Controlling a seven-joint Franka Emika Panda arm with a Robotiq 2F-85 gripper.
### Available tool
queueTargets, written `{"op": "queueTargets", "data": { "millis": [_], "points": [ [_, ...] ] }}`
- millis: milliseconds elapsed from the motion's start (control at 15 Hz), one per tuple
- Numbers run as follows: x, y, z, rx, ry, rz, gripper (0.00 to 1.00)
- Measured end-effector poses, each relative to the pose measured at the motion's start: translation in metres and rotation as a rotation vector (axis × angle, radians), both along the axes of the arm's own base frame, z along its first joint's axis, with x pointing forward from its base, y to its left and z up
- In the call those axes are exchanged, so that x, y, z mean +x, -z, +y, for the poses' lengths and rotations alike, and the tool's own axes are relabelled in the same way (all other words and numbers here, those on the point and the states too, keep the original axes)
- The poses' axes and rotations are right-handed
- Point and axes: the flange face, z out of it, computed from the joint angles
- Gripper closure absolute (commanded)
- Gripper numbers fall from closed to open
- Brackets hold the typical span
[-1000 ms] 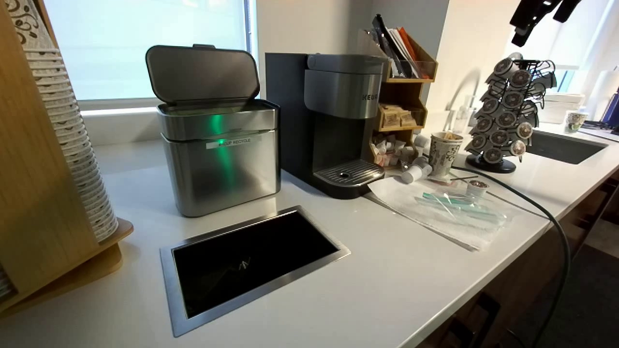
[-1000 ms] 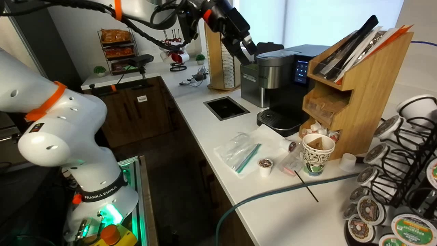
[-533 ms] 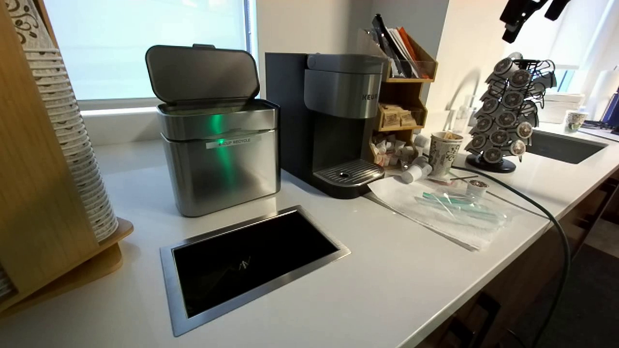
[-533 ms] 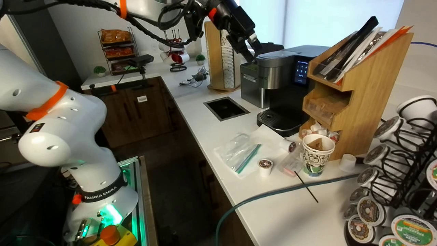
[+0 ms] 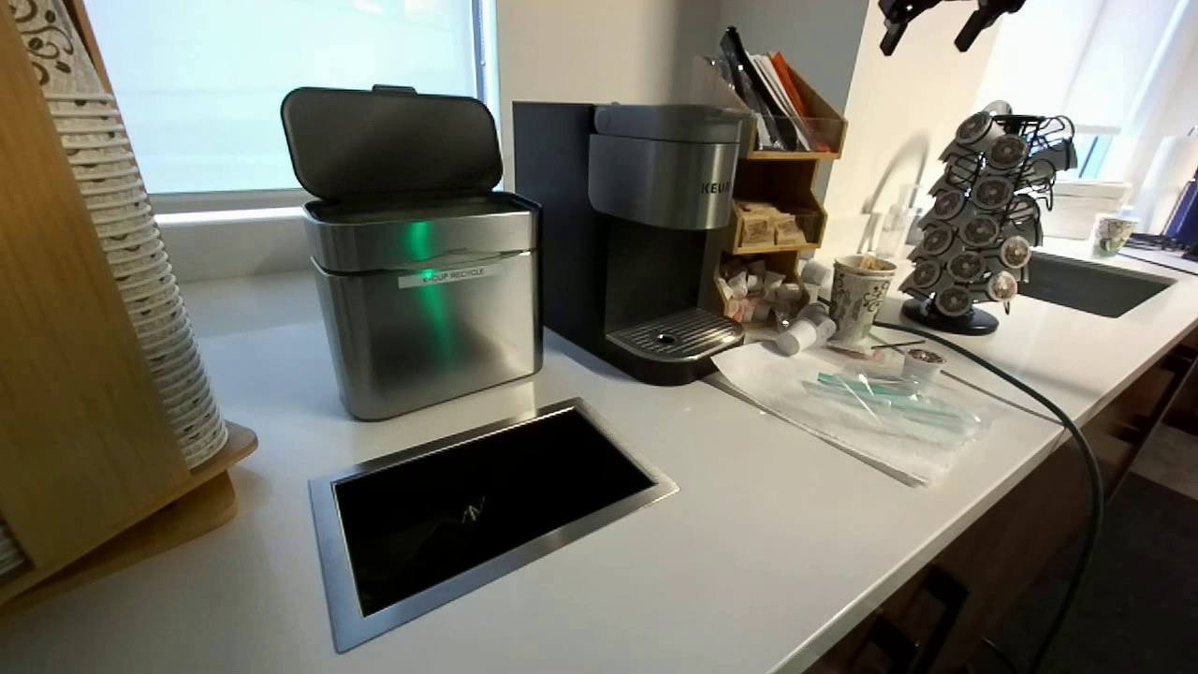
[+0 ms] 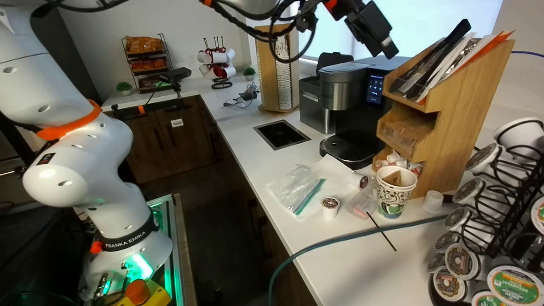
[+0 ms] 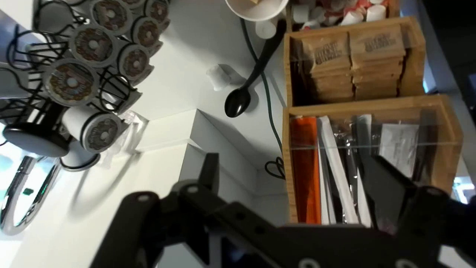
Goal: Put the tongs in the cup
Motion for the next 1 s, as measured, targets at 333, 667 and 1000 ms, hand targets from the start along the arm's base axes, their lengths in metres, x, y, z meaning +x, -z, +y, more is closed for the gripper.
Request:
{"op": "queueTargets", "data": {
  "millis": [333, 667, 1000],
  "points": [
    [0.056, -0.002, -0.027, 0.090, -0.059, -0.013, 0.00],
    [0.053, -0.008, -0.025, 0.088, -0.060, -0.023, 0.00],
    [0.061, -0.007, -0.019, 0.093, -0.072, -0.028, 0.00]
  ]
}}
